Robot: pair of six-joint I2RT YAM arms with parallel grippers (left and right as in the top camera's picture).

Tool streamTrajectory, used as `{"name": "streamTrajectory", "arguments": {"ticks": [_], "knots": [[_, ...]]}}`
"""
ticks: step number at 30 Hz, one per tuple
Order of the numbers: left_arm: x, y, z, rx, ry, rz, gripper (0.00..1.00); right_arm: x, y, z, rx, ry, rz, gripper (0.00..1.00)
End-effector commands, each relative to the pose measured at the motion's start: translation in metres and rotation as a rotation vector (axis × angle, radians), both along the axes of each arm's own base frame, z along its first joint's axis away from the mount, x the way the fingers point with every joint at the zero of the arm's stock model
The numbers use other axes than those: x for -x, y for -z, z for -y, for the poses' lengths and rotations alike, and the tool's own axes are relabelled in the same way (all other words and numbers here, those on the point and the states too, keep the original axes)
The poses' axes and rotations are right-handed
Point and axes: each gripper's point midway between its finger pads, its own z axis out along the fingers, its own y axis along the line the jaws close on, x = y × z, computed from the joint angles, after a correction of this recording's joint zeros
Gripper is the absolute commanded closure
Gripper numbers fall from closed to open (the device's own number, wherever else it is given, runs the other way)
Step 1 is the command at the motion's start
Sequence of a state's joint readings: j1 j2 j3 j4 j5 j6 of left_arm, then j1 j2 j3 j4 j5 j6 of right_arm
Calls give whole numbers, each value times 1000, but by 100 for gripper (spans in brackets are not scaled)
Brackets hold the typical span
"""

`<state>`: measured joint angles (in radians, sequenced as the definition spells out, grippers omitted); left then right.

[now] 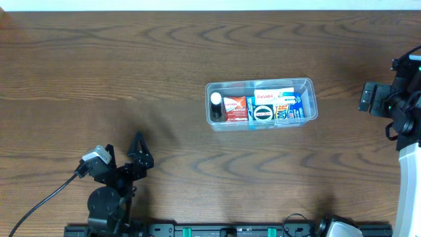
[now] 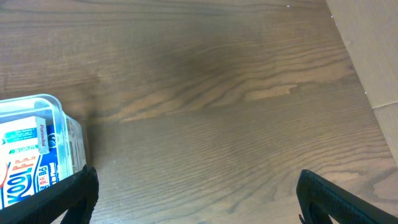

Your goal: Pack container

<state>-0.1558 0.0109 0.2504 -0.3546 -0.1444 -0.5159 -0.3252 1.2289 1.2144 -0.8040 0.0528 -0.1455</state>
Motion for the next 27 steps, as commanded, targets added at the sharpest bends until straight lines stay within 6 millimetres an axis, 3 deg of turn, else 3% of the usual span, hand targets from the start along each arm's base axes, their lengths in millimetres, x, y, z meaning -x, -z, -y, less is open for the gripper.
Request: {"name": "streamTrajectory", "arguments": {"ticks": [1, 13, 17, 27], "knots": [[-2, 9, 3, -20, 21, -12, 2, 1, -4, 3, -5, 16, 11, 1], [-19, 38, 9, -116, 59, 30, 2, 1, -4, 3, -5, 16, 11, 1], [-20, 36, 13, -126, 84, 41, 2, 1, -4, 3, -4, 15, 11, 1], [-19, 46, -20, -159, -97, 9, 2, 1, -4, 3, -4, 15, 11, 1]]}}
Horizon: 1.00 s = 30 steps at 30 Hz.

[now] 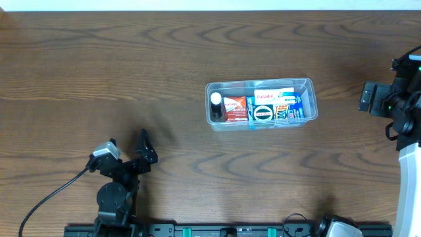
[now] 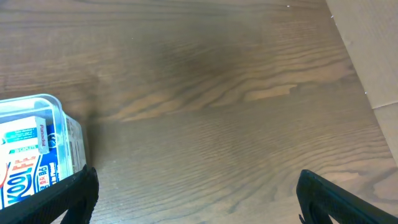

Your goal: Pack container

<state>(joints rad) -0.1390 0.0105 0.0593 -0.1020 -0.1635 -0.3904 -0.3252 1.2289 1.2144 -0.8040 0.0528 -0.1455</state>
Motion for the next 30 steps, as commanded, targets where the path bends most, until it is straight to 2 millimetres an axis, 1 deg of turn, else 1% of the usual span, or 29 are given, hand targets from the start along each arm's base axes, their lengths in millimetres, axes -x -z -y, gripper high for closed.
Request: {"name": "streamTrajectory", "arguments": {"ticks": [1, 7, 26, 28, 29, 30], "knots": [[1, 16, -17, -40, -93, -40, 2, 1, -4, 3, -5, 16, 11, 1], [1, 19, -17, -42, -92, -56, 2, 1, -4, 3, -4, 15, 11, 1], [1, 20, -17, -43, -92, -60, 2, 0, -4, 2, -8, 14, 15, 1], [1, 20, -17, -43, -92, -60, 2, -13, -13, -3, -24, -22, 77, 1], [1, 20, -17, -43, -92, -60, 2, -20, -17, -9, -49, -53, 112, 1], [1, 20, -17, -43, -92, -60, 2, -25, -20, -19, -94, -100, 141, 1]]}}
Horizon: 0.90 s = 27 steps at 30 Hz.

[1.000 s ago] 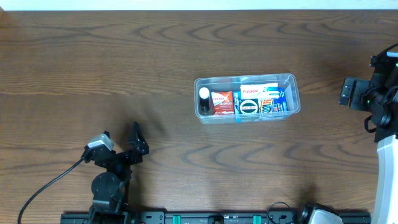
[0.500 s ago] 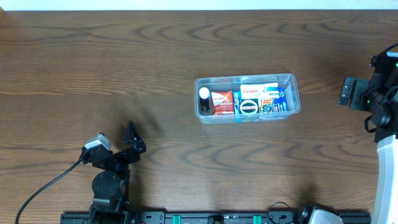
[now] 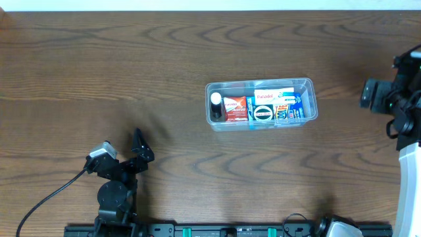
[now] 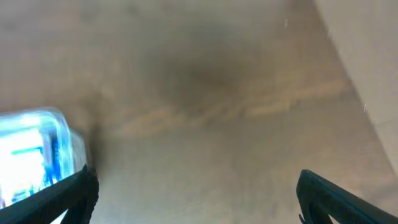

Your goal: Pack container

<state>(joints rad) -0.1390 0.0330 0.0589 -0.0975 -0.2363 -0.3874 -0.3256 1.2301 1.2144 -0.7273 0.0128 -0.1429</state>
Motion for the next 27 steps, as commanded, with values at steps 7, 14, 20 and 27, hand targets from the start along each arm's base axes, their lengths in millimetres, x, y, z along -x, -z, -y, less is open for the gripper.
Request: {"name": "streamTrajectory", "arguments": {"ticks": [7, 14, 20, 27], "knots": [[0, 17, -4, -26, -21, -44, 2, -30, -37, -53, -185, -276, 211, 1], [0, 17, -4, -26, -21, -44, 2, -1, -79, -103, -267, -591, 347, 1], [0, 17, -4, -26, -21, -44, 2, 47, -105, -102, -208, -542, 392, 1], [0, 17, -4, -25, -21, -44, 2, 106, -130, -114, -180, -462, 468, 1]]}}
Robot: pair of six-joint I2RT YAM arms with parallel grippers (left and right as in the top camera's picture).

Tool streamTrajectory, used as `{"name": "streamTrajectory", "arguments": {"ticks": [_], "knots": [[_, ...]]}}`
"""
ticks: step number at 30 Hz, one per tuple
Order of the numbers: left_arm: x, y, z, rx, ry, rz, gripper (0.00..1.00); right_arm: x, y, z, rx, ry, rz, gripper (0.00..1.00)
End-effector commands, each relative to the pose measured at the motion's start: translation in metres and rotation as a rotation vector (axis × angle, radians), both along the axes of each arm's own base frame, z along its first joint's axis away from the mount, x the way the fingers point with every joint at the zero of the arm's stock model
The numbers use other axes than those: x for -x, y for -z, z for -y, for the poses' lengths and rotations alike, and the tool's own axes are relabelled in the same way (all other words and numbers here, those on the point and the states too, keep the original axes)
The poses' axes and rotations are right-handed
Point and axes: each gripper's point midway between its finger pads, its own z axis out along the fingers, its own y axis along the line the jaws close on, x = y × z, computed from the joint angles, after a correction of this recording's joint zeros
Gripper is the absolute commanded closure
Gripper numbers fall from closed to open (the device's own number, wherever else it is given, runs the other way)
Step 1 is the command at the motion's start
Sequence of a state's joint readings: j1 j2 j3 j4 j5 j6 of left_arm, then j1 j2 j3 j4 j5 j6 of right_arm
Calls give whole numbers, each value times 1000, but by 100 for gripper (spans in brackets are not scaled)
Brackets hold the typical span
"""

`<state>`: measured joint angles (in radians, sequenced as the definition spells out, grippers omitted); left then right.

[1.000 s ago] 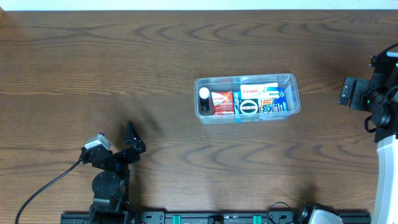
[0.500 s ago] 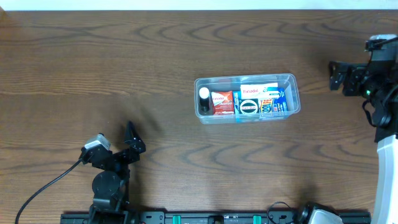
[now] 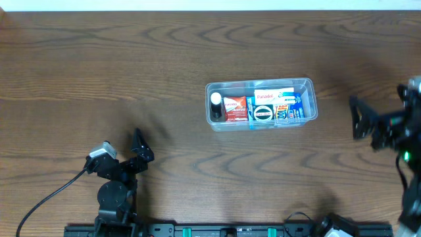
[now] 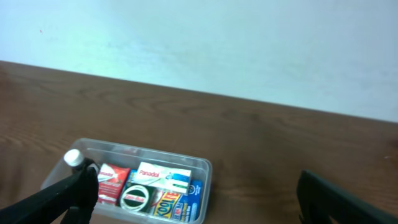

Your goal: Pack container

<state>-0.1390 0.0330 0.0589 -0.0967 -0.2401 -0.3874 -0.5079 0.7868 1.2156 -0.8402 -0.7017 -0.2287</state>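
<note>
A clear plastic container (image 3: 261, 105) stands right of the table's middle. It holds a white-capped bottle (image 3: 215, 101), a red box (image 3: 235, 107), a white Panadol box (image 3: 273, 95), a round green tin (image 3: 263, 113) and a blue packet (image 3: 290, 110). The right wrist view shows the container (image 4: 205, 171) low and left of centre. My right gripper (image 3: 360, 121) hovers right of it, open and empty, its fingers (image 4: 78, 193) spread wide. My left gripper (image 3: 140, 147) rests open at the lower left, far from the container.
The wooden table (image 3: 164, 59) spreads all around the container. A pale wall (image 4: 217, 43) rises behind the far edge of the table. The left arm's base and cable (image 3: 46, 197) lie at the front left.
My right gripper has moved down and left from the table's right edge. Its camera now faces the container and the wall instead of bare wood. The left arm has not moved.
My right gripper stayed open at the right edge, with only the container's corner in its view. That view blurred at the last earlier moment, and now it faces the whole container. The left gripper shifted slightly at the front left, then settled.
</note>
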Motion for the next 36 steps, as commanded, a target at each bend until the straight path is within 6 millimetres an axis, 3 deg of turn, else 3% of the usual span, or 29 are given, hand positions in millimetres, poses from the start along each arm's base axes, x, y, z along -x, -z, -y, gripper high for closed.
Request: {"name": "streamTrajectory", "arguments": {"ticks": [1, 3, 8, 11, 19, 36], "knots": [[0, 17, -4, -25, -17, -45, 2, 18, -5, -12, -64, 3, 3, 1], [0, 17, -4, -25, -17, -45, 2, 28, -1, -25, -80, -44, -12, 1], [0, 17, -4, -25, -17, -45, 2, 59, -2, -76, 0, -347, 53, 1], [0, 17, -4, -25, -17, -45, 2, 69, -7, -91, -20, -431, 77, 1], [0, 17, -4, -25, -17, -45, 2, 89, -6, -116, -77, -572, 63, 1], [0, 17, -4, -25, -17, -45, 2, 134, -11, -145, -49, -734, 108, 1]]}}
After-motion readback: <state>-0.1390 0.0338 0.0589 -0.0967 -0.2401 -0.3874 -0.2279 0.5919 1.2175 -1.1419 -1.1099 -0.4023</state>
